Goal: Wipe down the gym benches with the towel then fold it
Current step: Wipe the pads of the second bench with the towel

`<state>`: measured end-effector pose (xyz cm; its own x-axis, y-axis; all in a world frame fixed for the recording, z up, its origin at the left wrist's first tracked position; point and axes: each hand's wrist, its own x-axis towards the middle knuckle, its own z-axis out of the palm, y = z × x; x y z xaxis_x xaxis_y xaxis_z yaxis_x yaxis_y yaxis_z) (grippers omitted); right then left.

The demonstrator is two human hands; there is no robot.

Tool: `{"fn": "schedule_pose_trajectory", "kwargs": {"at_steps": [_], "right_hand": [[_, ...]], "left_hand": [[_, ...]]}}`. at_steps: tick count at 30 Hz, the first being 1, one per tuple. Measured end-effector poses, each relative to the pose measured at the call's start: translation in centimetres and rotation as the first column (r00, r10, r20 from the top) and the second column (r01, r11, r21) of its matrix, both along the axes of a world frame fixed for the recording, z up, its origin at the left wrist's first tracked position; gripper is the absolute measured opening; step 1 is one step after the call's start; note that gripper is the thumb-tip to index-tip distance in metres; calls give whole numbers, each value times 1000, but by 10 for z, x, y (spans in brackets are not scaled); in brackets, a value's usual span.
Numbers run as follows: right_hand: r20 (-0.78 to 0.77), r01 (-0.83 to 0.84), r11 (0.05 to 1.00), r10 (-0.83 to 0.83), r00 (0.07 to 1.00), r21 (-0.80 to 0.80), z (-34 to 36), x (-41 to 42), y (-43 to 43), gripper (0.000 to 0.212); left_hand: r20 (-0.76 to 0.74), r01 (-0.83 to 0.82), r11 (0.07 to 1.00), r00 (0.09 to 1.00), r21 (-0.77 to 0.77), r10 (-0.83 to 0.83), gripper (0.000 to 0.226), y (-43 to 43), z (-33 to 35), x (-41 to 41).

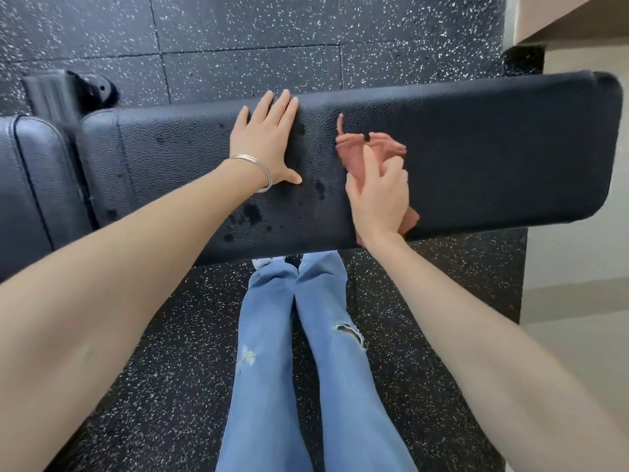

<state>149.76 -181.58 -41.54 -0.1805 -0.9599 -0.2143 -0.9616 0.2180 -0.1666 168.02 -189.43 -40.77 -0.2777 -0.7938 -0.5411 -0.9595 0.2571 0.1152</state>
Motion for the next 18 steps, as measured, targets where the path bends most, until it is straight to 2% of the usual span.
{"fn": "schedule_pose_trajectory", "kwargs": {"at_steps": [3, 5, 7, 10, 13, 14, 16, 18], "right_hand": [[28, -398, 916, 397, 918, 54, 3, 19, -9, 47], [7, -442, 891, 444, 896, 104, 4, 9, -22, 48], [-1, -335, 938, 336, 942, 88, 5, -10, -38, 47], [63, 4, 999, -7, 998, 52, 3, -25, -65, 46], [20, 117, 991, -118, 993, 60, -1, -3, -69, 47], [8, 80, 995, -80, 997, 52, -1, 8, -64, 48], [18, -151, 987, 150, 989, 63, -3, 32, -50, 49], [33, -416, 904, 415, 909, 96, -3, 51, -32, 49]], "left_hand": [[4, 21, 1000, 1000, 6, -21, 123, 4, 5, 14], [22, 34, 999, 999, 23, -34, 124, 8, 9, 26], [42, 22, 999, 999, 30, -23, 124, 14, 10, 36], [63, -11, 1000, 998, 25, 10, 124, 20, 10, 45], [56, -65, 997, 996, 34, 63, 125, 23, 9, 43], [53, -86, 995, 995, 40, 84, 126, 23, 9, 41], [54, -112, 993, 992, 45, 110, 127, 23, 8, 37], [51, -112, 992, 993, 57, 110, 127, 23, 10, 38]]}}
